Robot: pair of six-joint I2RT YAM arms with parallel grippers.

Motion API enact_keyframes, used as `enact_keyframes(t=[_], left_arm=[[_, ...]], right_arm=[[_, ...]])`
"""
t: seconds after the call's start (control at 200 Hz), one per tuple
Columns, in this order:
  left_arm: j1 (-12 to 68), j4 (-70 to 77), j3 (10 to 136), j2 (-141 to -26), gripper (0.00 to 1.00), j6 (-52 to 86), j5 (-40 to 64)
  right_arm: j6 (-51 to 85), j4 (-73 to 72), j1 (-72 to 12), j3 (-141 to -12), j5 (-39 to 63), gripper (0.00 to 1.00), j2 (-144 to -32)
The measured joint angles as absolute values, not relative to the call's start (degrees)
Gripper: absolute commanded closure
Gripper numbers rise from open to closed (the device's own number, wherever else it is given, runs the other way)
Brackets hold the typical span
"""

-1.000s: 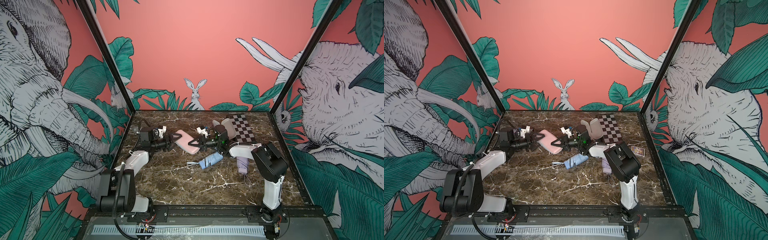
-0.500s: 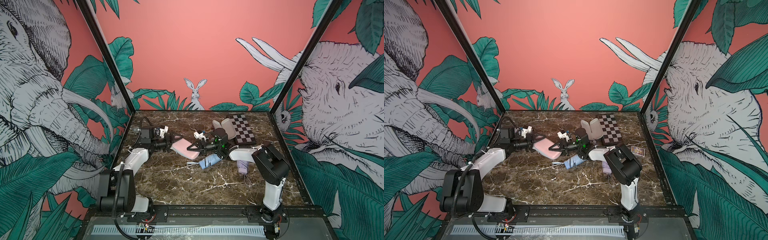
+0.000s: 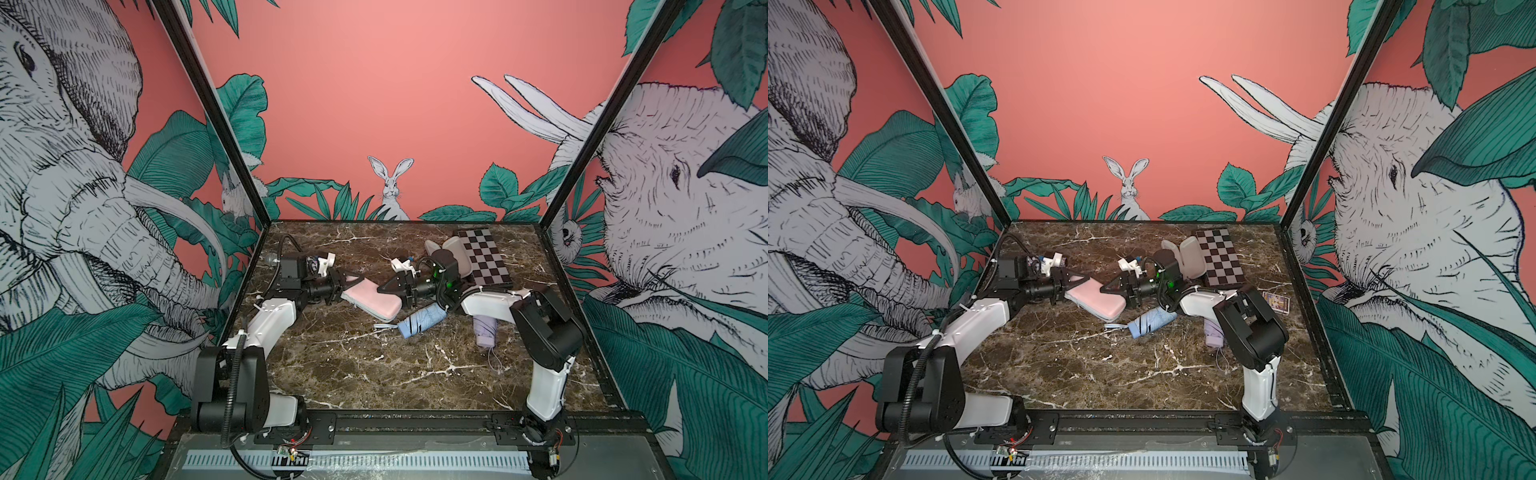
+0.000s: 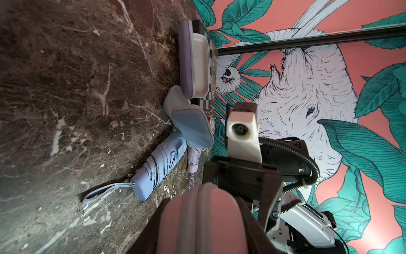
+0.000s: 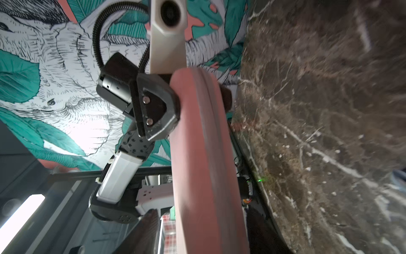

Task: Put umbrellas into zippered umbrella sleeves
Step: Pick up the umbrella sleeve at the center of the board, then zip the zipper on the umbrella sleeve.

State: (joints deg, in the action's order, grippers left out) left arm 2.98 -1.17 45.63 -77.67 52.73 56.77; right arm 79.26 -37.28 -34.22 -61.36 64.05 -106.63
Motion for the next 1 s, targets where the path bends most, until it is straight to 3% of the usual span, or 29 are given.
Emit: enact_keyframes(t=[0.1,0.215,0.36,0.51,0.715,1.0], left_arm=[[0.0,0.1,42.0,-74.5,1.0,58.4,50.9],[0.6,-0.4,38.1,-68.2,1.0,64.5,34.8],[9.9,-3.1,38.5,-61.1,1.0,68.1,17.1],[16.8,-4.8,40.3,-59.6,1.0,70.2,6.0],[21.7,-7.6,40.3,-59.1,1.0,72.2,-3.7],[24.4,-8.7,41.9,-59.1,1.0,73.6,-8.2]], right_arm=[[73.2,-28.3,-31.1,-57.1,55.9,0.23,-99.6],[66.4,-16.8,-32.5,-53.8,41.8,0.26,-90.4],[59.3,-7.3,-45.5,-54.4,20.8,0.35,-84.1],[54.0,-3.5,-57.7,-59.3,5.3,0.53,-85.4],[50.7,-4.0,-62.3,-64.2,-5.5,0.56,-89.3],[48.0,-3.9,-65.0,-69.6,-11.5,0.61,-95.5]])
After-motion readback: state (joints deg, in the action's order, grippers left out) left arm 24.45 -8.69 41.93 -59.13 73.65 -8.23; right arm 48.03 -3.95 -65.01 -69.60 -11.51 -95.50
